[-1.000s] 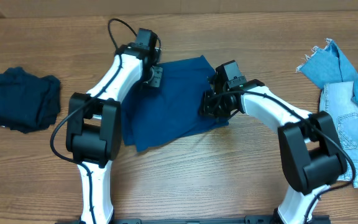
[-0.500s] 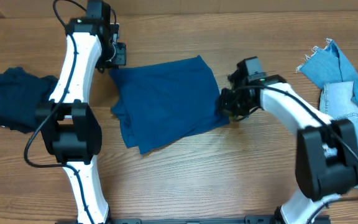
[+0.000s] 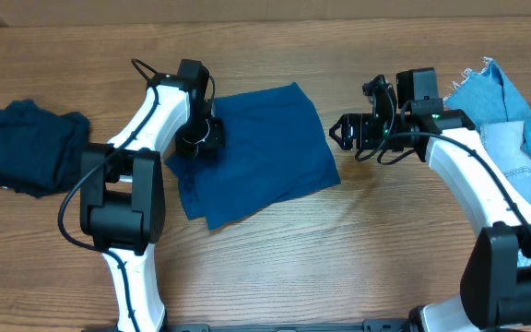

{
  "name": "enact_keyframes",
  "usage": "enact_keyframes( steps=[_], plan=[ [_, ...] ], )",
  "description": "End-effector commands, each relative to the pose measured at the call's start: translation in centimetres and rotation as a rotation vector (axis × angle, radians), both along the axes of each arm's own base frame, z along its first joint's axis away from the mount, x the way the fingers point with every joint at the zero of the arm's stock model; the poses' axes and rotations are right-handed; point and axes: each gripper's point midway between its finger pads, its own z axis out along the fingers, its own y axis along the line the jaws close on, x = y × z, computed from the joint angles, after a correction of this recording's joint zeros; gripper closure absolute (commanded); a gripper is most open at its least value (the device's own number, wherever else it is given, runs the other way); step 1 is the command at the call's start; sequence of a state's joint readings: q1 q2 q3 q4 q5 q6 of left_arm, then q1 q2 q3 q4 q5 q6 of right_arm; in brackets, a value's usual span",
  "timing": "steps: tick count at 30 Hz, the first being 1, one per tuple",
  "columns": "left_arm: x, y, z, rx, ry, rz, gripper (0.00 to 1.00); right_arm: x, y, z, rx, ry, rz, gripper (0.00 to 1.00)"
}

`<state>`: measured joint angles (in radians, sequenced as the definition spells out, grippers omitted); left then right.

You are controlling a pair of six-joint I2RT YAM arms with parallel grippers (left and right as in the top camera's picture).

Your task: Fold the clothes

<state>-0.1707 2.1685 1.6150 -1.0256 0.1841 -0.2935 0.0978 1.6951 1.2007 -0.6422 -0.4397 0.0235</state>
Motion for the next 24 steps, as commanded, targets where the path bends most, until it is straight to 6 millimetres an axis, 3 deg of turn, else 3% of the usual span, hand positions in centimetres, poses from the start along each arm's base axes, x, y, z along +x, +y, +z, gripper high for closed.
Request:
enact_keyframes(
  steps=[1, 4, 8, 13, 15, 17, 18, 20, 21, 22, 24],
  plan=[
    [-1.1, 0.2, -1.0, 0.018, 0.032, 0.038, 0.92, 1.4, 0.3, -2.5, 0.021, 0.004, 0.029, 0.1],
    [-1.2, 0.0, -1.0, 0.018, 0.034, 0.033, 0.92, 3.4, 1.0, -6.2, 0.055, 0.005, 0.039, 0.09],
    [-1.4, 0.1, -1.0, 0.019, 0.042, 0.034, 0.91, 3.8, 3.1, -10.0, 0.195, 0.092, 0.018, 0.09],
    [-1.1, 0.0, -0.8, 0.014, 0.033, 0.028, 0.93, 2.4, 4.8, -10.4, 0.255, 0.166, 0.046, 0.1],
    [0.0, -0.2, 0.6, 0.003, -0.02, -0.017, 0.93, 1.5, 5.6, -10.6, 0.25, 0.197, 0.061, 0.13],
    [2.5, -0.8, 4.6, -0.042, -0.132, -0.041, 0.9, 0.7, 6.3, -10.9, 0.249, 0.233, 0.065, 0.18],
    [4.4, -1.2, 8.5, -0.085, -0.224, -0.036, 0.88, 0.3, 7.0, -10.9, 0.246, 0.238, 0.083, 0.19],
    [6.4, -1.6, 14.5, -0.126, -0.365, -0.037, 0.83, -0.2, 8.3, -11.0, 0.232, 0.233, 0.114, 0.21],
    [7.0, -1.7, 19.6, -0.137, -0.481, -0.058, 0.81, -0.2, 8.4, -11.5, 0.187, 0.235, 0.097, 0.39],
    [6.8, -1.7, 21.9, -0.138, -0.529, -0.075, 0.8, 0.0, 8.1, -11.8, 0.173, 0.25, 0.056, 0.6],
    [5.9, -1.3, 25.0, -0.127, -0.586, -0.09, 0.79, 0.6, 7.1, -11.6, 0.178, 0.252, 0.008, 0.8]
  ],
)
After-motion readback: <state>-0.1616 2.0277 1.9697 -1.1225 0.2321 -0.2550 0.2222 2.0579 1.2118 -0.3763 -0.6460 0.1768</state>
